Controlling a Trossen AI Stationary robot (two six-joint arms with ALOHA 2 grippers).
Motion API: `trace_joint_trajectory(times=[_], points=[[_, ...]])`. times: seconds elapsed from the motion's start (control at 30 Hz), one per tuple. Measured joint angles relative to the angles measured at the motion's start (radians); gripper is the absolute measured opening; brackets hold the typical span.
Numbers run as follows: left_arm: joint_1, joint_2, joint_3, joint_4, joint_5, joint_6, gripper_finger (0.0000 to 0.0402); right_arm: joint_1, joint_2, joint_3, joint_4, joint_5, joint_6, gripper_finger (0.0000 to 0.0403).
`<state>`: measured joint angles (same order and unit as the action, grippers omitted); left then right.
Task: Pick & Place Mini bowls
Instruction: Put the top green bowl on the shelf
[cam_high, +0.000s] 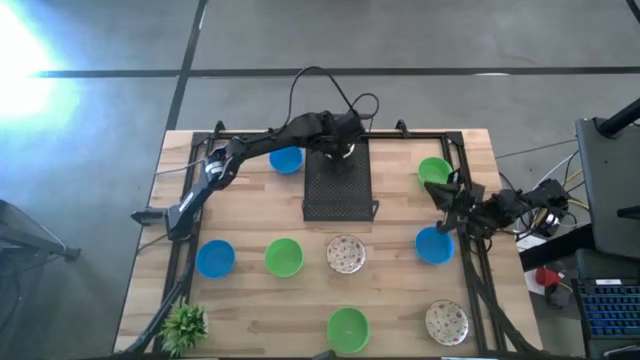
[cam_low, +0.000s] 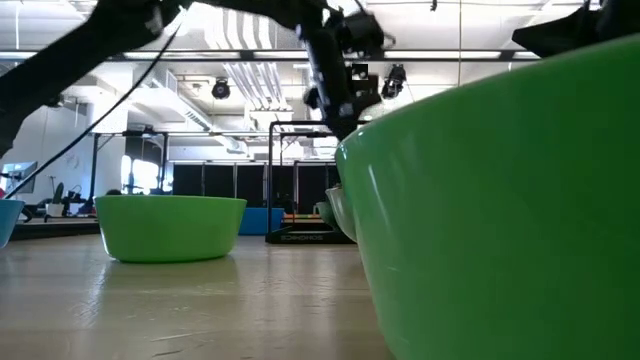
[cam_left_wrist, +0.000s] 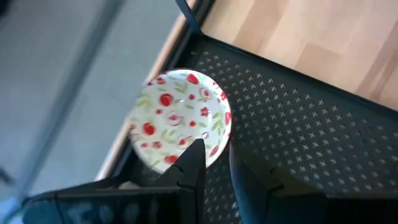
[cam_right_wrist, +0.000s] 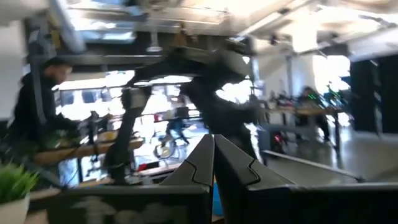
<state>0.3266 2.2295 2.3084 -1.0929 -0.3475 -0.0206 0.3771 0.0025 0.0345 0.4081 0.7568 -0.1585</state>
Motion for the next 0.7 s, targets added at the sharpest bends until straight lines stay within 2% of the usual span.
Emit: trace_joint_trajectory(times=[0.17, 0.3, 0.4, 0.53, 0.7], points=[[-0.062, -0.086, -0.062, -0.001, -0.041, -0.009, 0.0067, 0.0, 0.0, 0.064, -0.026, 0.085, 0.038, 0.0008], [-0.104, -0.169, -0.132, 0.012, -0.045, -0.053, 0.0067, 0.0, 0.002, 0.158, -0.188, 0.1, 0.103, 0.0008], [-0.128, -0.244, -0.202, 0.031, -0.048, -0.089, 0.0067, 0.0, 0.02, 0.252, -0.433, 0.156, 0.277, 0.0008], [-0.154, -0.36, -0.321, 0.083, -0.051, -0.152, 0.0067, 0.0, 0.077, 0.379, -0.778, 0.164, 0.54, 0.0008], [-0.172, -0.518, -0.487, 0.171, -0.067, -0.219, 0.0067, -0.002, 0.187, 0.493, -1.056, 0.163, 0.86, 0.0008]])
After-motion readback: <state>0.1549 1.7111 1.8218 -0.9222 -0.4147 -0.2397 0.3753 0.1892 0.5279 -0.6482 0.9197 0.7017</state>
